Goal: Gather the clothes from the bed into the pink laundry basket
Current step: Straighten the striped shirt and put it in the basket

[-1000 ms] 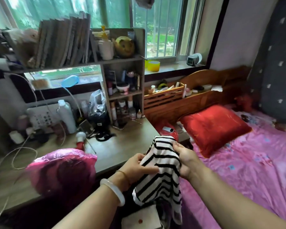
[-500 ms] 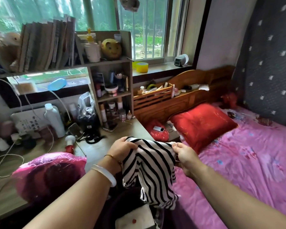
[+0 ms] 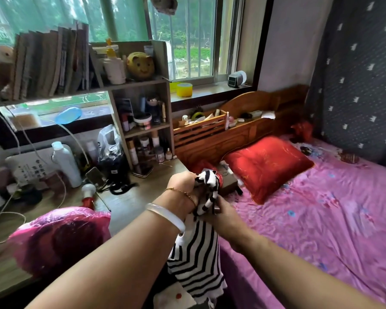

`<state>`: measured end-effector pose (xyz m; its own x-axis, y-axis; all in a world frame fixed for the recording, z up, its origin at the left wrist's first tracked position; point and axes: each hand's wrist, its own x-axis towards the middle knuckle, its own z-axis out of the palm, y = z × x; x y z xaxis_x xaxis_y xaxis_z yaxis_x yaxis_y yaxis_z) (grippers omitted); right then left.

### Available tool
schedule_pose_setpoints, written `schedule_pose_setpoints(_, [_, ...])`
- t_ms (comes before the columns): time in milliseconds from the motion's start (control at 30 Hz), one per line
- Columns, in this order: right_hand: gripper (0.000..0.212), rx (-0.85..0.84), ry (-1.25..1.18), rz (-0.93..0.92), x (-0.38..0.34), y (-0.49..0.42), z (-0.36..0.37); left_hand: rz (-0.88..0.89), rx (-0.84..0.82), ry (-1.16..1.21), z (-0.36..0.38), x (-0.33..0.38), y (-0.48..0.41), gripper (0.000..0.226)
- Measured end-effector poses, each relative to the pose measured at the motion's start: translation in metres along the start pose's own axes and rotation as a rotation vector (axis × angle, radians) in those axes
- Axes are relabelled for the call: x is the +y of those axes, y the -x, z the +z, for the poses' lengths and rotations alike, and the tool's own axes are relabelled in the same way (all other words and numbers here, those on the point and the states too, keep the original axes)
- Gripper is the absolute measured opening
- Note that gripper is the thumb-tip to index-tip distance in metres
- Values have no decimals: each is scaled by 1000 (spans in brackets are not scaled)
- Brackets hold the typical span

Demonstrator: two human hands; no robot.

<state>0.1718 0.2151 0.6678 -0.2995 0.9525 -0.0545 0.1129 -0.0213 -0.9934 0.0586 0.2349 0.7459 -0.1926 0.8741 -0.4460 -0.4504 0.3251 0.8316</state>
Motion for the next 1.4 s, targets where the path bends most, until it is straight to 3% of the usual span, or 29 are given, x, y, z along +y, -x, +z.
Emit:
schedule_pose_setpoints(67, [18,90,-288,47,-8,-4,-3,3,-5,81,4,-1,1,37])
schedule_pose_setpoints(167, [21,140,-388,171,-5,-15,-17,-28,-100,163,-7,5,-2,13])
schedule_pose_setpoints(233, [18,174,-339,233,2,-23,-23,-8,-145,67,-17,2,-5,22])
schedule_pose_setpoints(300, [24,150,-334,335,1,-26,-25,199,-130,-404,-26,-10,-9,34])
schedule_pose_setpoints(367, [32,105,-350,440,1,-30,-28,571,-131,-976,-37,-22,-9,65])
schedule_pose_setpoints(467, [33,-18,-344,540,0,-32,-31,1113,-344,-1542,-48,-39,-9,73])
schedule_pose_setpoints(500, [34,-77,-320,555,-1,-33,-33,1183,-405,-1645,-50,-45,-7,73])
schedule_pose_setpoints(567, [35,-196,-301,561,-5,-31,-35,1149,-426,-1758,-48,-53,-5,83])
schedule_pose_setpoints(700, [39,-312,-298,559,-4,-33,-40,1037,-448,-1700,-46,-59,-6,90])
schedule_pose_setpoints(900, [11,-212,-116,539,14,-28,-49,1024,-256,-1602,-32,-51,-7,24])
schedule_pose_setpoints(933, [16,-210,-116,526,19,-27,-49,1061,-241,-1575,-28,-52,-5,20])
schedule_pose_setpoints(967, [23,-198,-90,502,20,-24,-50,1075,-229,-1514,-24,-53,-5,23])
schedule_pose_setpoints(1033, [5,-125,-35,416,18,-18,-50,1004,-188,-1329,-14,-52,-2,31])
schedule_pose_setpoints(1133, [27,-30,74,383,29,-15,-61,900,-58,-1180,-4,-44,-1,24])
schedule_pose_setpoints(1300, [15,-383,471,509,45,14,-62,813,3,-1010,7,-27,5,29])
schedule_pose_setpoints(1400, [18,-324,463,525,67,20,-51,830,-15,-940,18,-20,10,31])
